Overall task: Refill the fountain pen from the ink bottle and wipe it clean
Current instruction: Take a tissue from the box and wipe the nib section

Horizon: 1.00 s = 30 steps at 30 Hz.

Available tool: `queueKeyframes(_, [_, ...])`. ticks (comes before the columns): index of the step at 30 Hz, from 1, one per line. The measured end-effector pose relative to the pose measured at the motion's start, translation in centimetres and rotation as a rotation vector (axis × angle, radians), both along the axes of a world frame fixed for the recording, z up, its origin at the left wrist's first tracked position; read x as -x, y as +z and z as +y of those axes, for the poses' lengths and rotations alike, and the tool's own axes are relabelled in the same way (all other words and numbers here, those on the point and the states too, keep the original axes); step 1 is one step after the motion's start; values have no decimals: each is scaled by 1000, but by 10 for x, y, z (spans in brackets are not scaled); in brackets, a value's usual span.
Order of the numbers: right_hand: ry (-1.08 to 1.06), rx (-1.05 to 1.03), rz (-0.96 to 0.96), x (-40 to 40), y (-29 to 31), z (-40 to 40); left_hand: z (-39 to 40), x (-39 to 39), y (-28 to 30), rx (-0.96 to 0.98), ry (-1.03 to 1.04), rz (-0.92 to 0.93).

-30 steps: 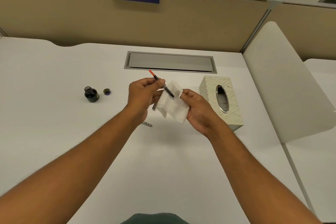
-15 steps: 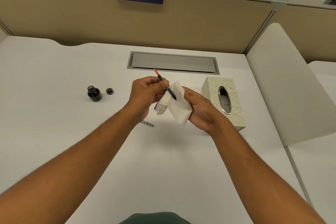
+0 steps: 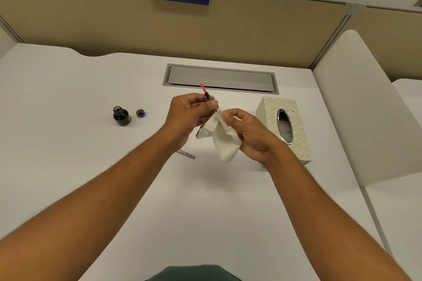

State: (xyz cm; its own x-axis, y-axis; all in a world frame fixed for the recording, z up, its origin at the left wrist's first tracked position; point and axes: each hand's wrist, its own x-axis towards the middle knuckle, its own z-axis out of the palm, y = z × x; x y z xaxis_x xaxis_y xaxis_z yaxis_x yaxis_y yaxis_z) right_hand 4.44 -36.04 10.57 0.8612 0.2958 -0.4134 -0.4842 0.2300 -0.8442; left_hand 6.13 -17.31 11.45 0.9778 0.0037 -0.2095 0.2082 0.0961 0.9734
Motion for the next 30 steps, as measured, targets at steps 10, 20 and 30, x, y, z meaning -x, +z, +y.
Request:
queueKeyframes(10, [-306, 272, -249, 8, -6, 18, -2, 2, 3, -8, 79, 2])
queueKeyframes(20, [-375, 277, -233, 11, -11, 30, 0, 5, -2, 66, 142, -14])
queueKeyframes(30, [-383, 83, -56, 7, -16, 29, 1, 3, -1, 28, 216, -72])
